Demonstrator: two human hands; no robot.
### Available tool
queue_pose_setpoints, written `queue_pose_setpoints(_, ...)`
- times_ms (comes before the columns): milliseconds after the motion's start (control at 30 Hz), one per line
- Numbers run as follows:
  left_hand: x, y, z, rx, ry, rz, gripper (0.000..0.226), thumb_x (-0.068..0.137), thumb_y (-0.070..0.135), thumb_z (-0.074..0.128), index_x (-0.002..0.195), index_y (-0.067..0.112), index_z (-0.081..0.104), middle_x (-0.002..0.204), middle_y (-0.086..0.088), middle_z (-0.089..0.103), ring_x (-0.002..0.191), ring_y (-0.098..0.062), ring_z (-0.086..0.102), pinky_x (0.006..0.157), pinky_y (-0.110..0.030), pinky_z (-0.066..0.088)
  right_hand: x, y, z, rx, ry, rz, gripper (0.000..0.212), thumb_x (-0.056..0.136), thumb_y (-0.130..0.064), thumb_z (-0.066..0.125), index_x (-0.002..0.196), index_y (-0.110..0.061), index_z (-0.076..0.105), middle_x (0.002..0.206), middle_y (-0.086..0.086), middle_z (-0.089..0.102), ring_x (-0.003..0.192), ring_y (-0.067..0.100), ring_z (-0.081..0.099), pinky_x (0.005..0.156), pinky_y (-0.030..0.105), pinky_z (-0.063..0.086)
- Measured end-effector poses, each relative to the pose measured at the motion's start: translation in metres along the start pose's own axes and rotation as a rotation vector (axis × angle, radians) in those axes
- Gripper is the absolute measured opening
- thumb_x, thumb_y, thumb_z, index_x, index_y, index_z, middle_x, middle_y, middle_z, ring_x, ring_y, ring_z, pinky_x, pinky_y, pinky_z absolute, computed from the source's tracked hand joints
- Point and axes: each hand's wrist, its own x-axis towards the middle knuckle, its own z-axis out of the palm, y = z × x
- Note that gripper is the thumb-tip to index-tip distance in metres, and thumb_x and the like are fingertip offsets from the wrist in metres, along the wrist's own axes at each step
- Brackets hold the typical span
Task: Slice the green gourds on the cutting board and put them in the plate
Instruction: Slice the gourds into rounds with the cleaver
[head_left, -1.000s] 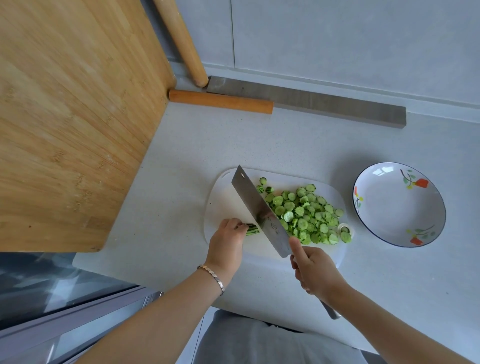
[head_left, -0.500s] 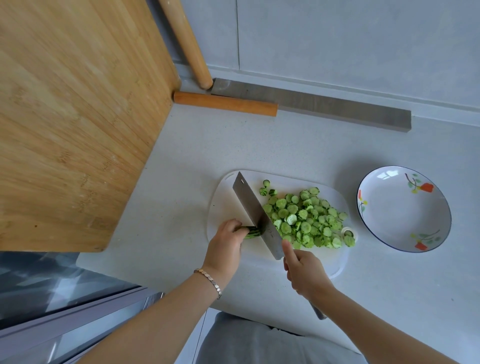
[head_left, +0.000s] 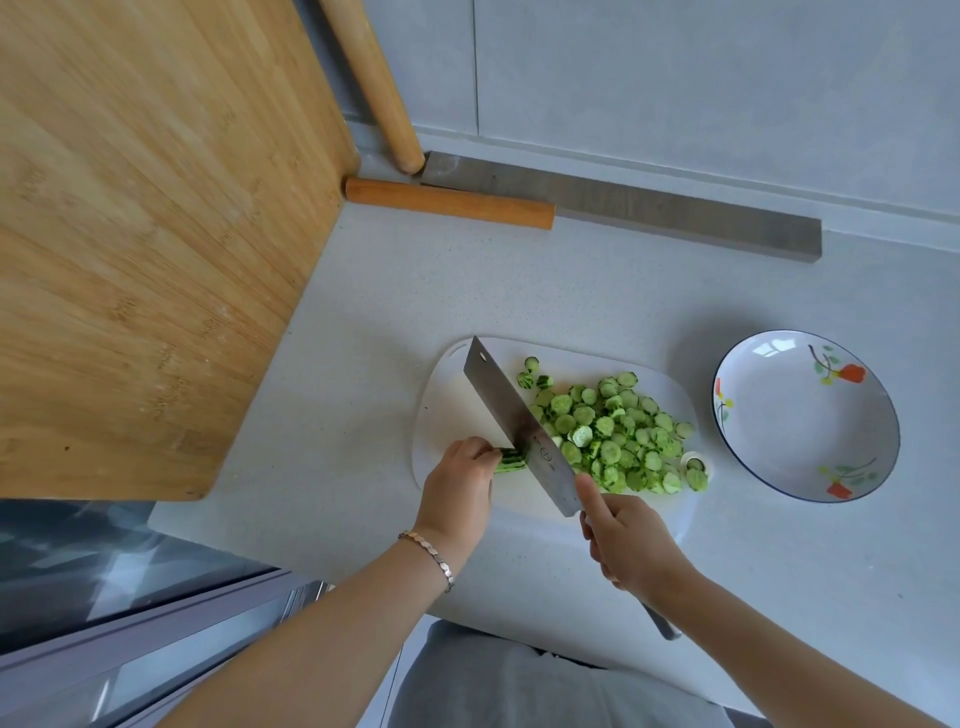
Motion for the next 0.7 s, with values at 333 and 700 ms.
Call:
queue_pose_setpoints(333,-0.002,-0.001,0.000,0.016,-0.005,-0.014,0.036,0.046,-0.017,0.080,0.074,0.005,0.074,0.073,-0.007,0.065,0.066,-0.024,0.064,0.044,-0.022,0.051,0.012,0.007,0.020,-0.078,0.042,-0.013,0.057,0.089,-0.061,0.033,0.068,-0.010,0.041,0.061,0.010,0.039,0.052,0.020,0.034,0.053,0.028,0.032)
queue_pose_setpoints(700,0.000,0.003,0.004,0.017,0.011,-0.071,0.035,0.047,-0.015,0.083,0.075,0.006,0.075,0.072,-0.008,0.066,0.064,-0.027,0.065,0.041,-0.027,0.053,-0.002,-0.002,0.007,0.013,0.029,-0.051,0.056,0.089,-0.060,0.036,0.063,-0.010,0.040,0.049,0.001,0.036,0.043,0.015,0.029,0.044,0.022,0.027)
